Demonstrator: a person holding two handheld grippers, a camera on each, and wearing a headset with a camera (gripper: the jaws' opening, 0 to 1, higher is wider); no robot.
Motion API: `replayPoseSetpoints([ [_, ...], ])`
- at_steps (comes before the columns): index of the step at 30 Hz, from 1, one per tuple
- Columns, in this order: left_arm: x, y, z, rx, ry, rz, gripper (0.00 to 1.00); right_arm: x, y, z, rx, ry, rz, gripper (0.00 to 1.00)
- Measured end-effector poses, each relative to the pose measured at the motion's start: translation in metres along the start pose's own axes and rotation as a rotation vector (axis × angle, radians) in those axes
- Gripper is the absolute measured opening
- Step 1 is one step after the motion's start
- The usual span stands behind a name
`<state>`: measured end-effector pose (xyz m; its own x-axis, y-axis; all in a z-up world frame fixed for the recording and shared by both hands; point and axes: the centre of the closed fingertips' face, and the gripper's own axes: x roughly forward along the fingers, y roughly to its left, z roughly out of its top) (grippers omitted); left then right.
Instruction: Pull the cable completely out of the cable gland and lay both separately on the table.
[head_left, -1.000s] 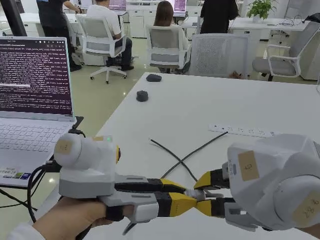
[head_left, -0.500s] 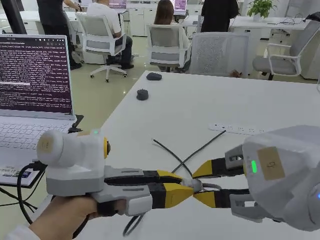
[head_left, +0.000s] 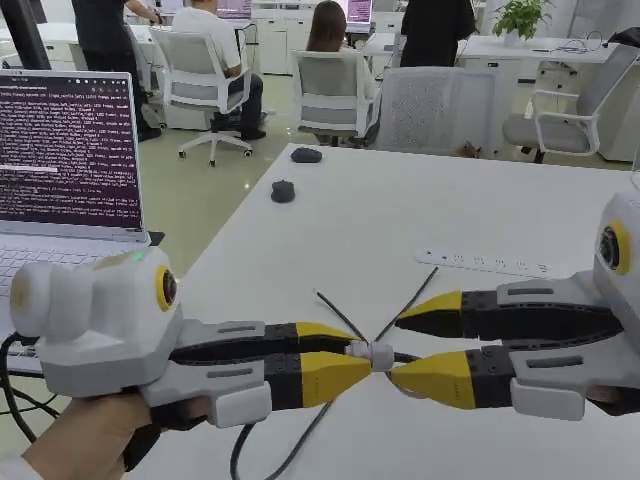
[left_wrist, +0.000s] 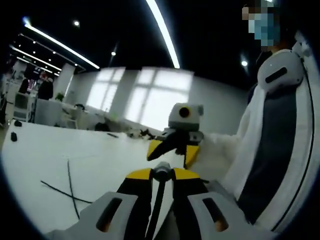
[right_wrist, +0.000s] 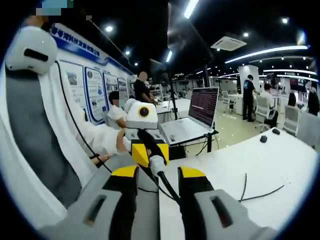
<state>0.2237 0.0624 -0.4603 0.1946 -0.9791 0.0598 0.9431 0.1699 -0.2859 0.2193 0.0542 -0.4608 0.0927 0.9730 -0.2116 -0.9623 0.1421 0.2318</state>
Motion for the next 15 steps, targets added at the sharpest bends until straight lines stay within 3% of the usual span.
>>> replayPoseSetpoints([
  [2,0.002,-0.005,0.002,0.019,-0.003,-0.017,0.15,0.002,0.002,0.000,0.041,-0.027,0.030,0.29],
  [5,0.003,-0.009,0.004,0.033,-0.011,-0.028,0.15,0.003,0.005,-0.002,0.159,-0.062,0.090,0.27],
  [7,0.002,-0.011,0.007,0.030,-0.030,-0.036,0.15,0.003,0.005,-0.005,0.172,-0.064,0.101,0.22],
  [12,0.001,-0.012,0.005,0.036,-0.024,-0.038,0.15,0.004,0.011,0.002,0.183,-0.121,0.133,0.16],
  [15,0.002,-0.013,0.004,0.045,-0.022,-0.038,0.15,0.005,0.014,0.003,0.209,-0.123,0.149,0.12],
])
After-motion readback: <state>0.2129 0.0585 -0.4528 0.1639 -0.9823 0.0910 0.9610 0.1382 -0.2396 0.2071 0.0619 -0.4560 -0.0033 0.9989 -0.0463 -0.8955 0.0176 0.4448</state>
